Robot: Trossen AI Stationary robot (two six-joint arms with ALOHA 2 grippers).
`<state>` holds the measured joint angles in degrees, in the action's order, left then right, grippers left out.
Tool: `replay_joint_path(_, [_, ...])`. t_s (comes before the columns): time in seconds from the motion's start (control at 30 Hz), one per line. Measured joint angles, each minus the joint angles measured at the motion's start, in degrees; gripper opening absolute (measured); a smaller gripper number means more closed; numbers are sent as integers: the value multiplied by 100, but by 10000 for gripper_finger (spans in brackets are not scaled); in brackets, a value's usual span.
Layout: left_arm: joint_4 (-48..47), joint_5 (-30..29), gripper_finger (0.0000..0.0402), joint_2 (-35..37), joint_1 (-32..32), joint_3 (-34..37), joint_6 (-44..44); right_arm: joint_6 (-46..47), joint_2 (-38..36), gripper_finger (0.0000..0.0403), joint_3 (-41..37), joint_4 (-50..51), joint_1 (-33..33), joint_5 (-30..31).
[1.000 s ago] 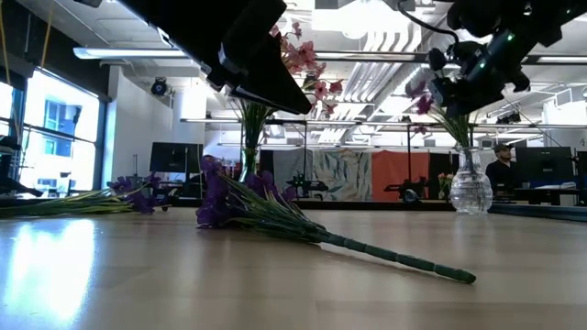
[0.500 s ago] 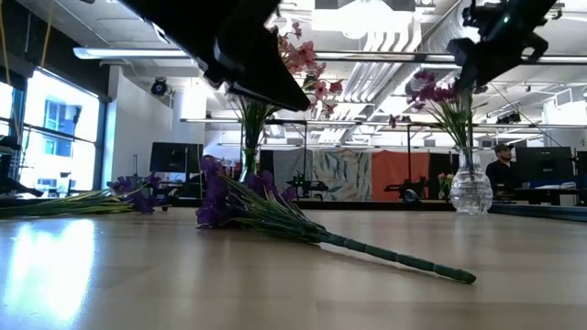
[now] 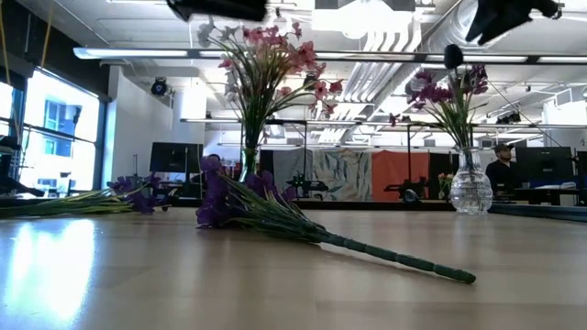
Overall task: Sort flowers into vase by color
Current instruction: Put the middle purple flowers into the transparent vase
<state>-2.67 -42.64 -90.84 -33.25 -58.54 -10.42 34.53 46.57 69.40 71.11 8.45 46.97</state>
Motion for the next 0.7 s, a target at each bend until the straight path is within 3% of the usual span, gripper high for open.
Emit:
replay_joint_path(0.27, [-1156, -36, 97, 496, -735, 0, -792, -660, 87, 144, 1008, -155, -283, 23])
replay_joint_path(0.4, [-1767, -159, 97, 498, -1031, 0, -1570, -1020, 172, 144, 1146, -750, -685, -494])
replay_joint_path(0.53, [-2535, -182, 97, 498, -1280, 39, -2694, -1211, 620, 144, 749, -1894, -1614, -814])
replay_joint_path(0.7, [-2897, -465, 97, 498, -1590, 463, -4054, -1626, 1813, 144, -146, -3661, -2901, -906])
